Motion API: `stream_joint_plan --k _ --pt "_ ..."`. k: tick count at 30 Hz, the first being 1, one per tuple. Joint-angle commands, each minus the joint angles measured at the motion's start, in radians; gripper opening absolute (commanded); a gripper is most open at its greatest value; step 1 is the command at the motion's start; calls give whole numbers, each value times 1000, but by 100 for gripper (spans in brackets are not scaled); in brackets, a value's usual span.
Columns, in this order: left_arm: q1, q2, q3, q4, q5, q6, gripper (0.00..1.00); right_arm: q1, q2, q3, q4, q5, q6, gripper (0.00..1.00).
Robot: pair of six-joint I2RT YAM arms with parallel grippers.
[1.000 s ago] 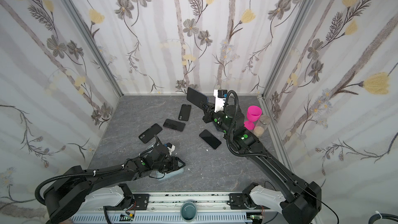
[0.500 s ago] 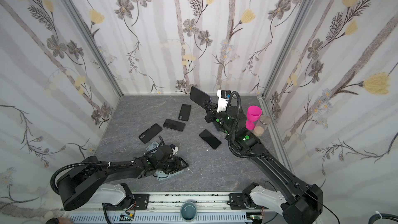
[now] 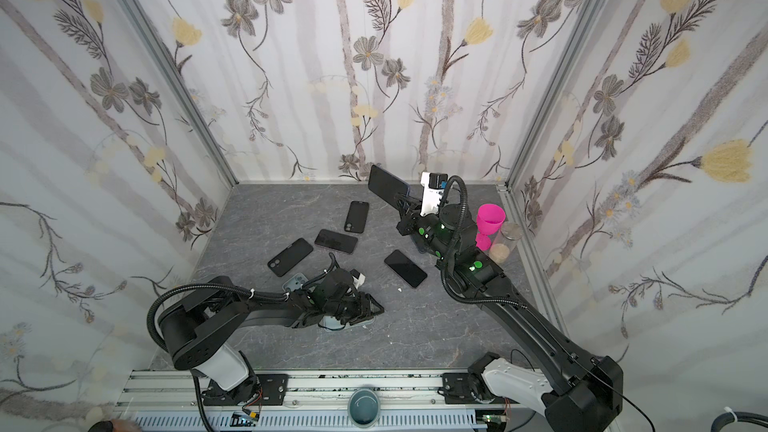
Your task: Put the phone into the phone case
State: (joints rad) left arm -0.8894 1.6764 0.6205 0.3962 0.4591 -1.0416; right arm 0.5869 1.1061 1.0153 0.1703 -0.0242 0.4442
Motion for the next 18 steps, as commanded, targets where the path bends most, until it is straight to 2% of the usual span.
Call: stream_joint_plan --k 1,12,18 --pt "-4 53 44 52 32 22 53 -5 -10 -1 77 5 7 0" --pt "-8 180 152 89 74 59 54 -14 -9 3 61 12 11 0" --pt "-8 139 168 64 64 98 57 -15 5 26 46 6 13 0"
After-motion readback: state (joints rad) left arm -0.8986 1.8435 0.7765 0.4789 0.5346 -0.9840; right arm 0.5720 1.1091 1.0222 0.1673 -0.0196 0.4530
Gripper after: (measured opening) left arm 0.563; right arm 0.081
